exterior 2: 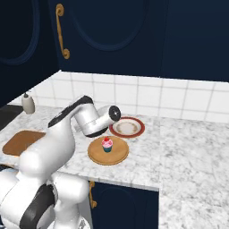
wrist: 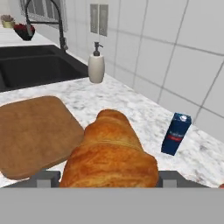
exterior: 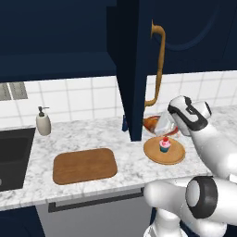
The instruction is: From the different types of pastries on the counter, select a croissant and place it on the cutting board. Then retrieve a jar of jam from the cabinet and place it alongside the croissant on the cutting board.
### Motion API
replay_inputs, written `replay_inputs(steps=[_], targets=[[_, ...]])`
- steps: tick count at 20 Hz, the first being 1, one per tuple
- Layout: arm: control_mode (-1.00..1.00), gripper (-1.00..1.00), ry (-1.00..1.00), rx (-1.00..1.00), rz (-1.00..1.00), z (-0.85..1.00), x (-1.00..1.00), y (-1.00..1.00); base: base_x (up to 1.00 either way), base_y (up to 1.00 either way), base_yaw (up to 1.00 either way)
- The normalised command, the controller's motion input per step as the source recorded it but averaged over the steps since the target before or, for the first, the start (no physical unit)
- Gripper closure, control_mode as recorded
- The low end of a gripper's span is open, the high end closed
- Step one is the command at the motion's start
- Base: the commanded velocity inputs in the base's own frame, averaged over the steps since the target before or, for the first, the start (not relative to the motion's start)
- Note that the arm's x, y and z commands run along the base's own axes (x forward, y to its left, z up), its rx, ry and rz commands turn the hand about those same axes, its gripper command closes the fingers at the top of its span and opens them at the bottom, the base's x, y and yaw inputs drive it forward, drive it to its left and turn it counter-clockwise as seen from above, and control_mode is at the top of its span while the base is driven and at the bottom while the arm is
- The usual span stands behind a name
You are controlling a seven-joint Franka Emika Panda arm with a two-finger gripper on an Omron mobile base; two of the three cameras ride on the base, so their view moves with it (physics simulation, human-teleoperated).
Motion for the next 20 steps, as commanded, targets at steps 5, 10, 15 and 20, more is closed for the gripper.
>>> replay_inputs(steps=[5,10,15,20], targets=[[-1.00,1.00,0.00,0.00,0.03,0.06,-0.61,0.74,0.00,0.00,0.00],[-1.00,1.00,0.00,-0.01,0.05,0.00,-0.62,0.80,0.00,0.00,0.00],[-1.00,1.00,0.00,0.00,0.05,-0.02,-0.62,0.68,0.00,0.00,0.00],[-1.00,1.00,-0.01,0.00,0.01,-0.05,-0.04,0.20,0.00,0.00,0.00]])
